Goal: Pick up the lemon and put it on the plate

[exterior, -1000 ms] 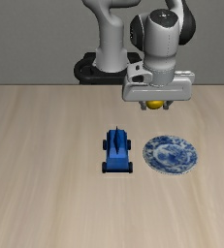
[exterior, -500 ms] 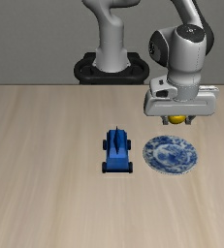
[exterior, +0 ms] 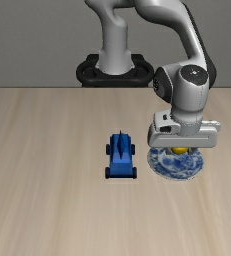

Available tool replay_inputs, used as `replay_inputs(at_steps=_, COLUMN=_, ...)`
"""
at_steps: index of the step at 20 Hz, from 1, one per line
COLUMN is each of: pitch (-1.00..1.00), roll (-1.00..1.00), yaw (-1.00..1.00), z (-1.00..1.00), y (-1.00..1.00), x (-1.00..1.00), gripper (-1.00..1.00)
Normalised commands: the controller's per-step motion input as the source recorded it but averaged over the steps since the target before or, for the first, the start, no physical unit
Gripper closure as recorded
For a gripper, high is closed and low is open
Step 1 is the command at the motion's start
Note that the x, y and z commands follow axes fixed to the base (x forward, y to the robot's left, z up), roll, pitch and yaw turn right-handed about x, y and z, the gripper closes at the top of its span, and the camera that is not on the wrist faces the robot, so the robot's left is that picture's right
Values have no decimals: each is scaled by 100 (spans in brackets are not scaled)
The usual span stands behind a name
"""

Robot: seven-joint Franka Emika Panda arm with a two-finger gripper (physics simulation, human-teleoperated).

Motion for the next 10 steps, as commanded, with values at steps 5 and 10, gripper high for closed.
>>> replay_inputs(at_steps=5, pitch=0, roll=0, yaw=0, z=0, y=0, x=0, gripper=-100)
replay_inputs(at_steps=10, pitch=0, roll=0, yaw=0, z=0, y=0, x=0, gripper=-100)
